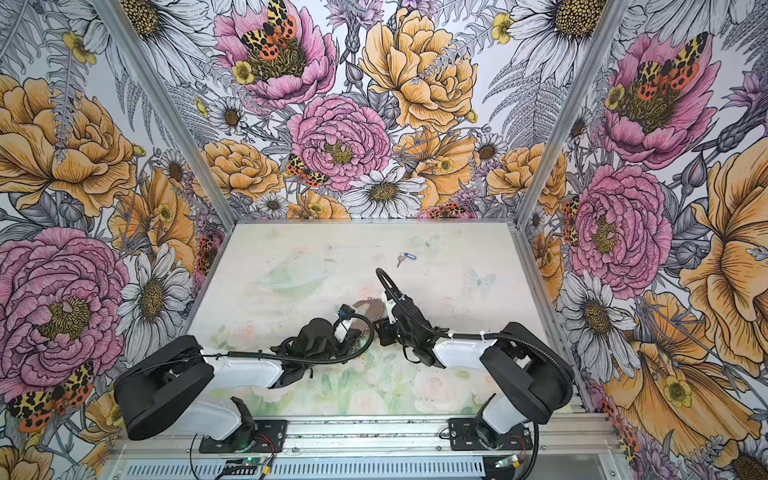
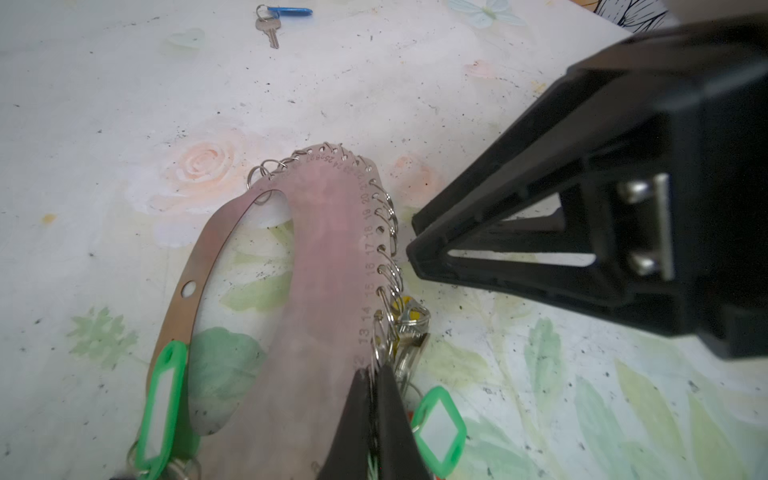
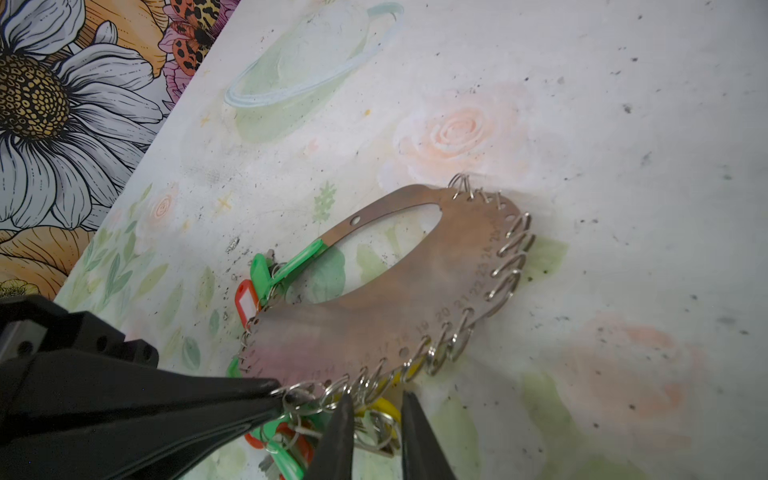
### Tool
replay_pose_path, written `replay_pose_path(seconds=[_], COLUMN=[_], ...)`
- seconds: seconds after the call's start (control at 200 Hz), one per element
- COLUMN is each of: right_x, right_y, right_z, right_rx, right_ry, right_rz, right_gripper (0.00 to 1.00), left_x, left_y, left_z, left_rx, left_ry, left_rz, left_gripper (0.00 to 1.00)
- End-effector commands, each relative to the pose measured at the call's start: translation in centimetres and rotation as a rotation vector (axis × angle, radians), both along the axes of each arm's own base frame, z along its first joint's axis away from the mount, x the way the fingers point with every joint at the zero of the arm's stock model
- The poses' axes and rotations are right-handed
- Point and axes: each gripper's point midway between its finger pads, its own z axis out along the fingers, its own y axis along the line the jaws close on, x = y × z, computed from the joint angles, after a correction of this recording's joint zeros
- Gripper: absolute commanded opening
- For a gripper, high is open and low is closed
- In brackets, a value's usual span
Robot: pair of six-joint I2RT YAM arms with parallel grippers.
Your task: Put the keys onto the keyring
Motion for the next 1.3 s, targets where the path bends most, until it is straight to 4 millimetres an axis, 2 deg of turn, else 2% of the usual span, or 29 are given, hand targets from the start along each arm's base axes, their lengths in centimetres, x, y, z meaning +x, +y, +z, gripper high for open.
replay_pose_path(seconds=[0.0,0.3,0.57,0.881,1.296], right_x=[0.4,0.2,0.2,-0.2,-0.1], right_y=[1.0,1.5,2.0,2.4,2.2], right_z=[0.7,0.1,-0.1,0.0,-1.0], right_rx=[0.049,0.068,0.084,0.115,0.085], right_ry=[-0.013,0.009,0.023,0.050,0.086], right_rz=[0.001,0.019,0.032,0.043,0.019], right_gripper=[0.22,0.22,0.18,0.20,0.21], left_x=[-0.1,-0.1,-0.2,-0.2,-0.2], left_y=[-0.8,-0.8,-0.9,-0.8,-0.7], left_z=[0.8,0.9,1.0,1.0,1.3], left_rx=[-0.034,-0.036,-0.042,-0.043,-0.051], left_ry=[-0.009,-0.014,-0.017,-0.019,-0.027], left_rz=[-0.014,-0.016,-0.019,-0.017,-0.011], left_gripper=[0.00,0.00,0.00,0.00,0.00])
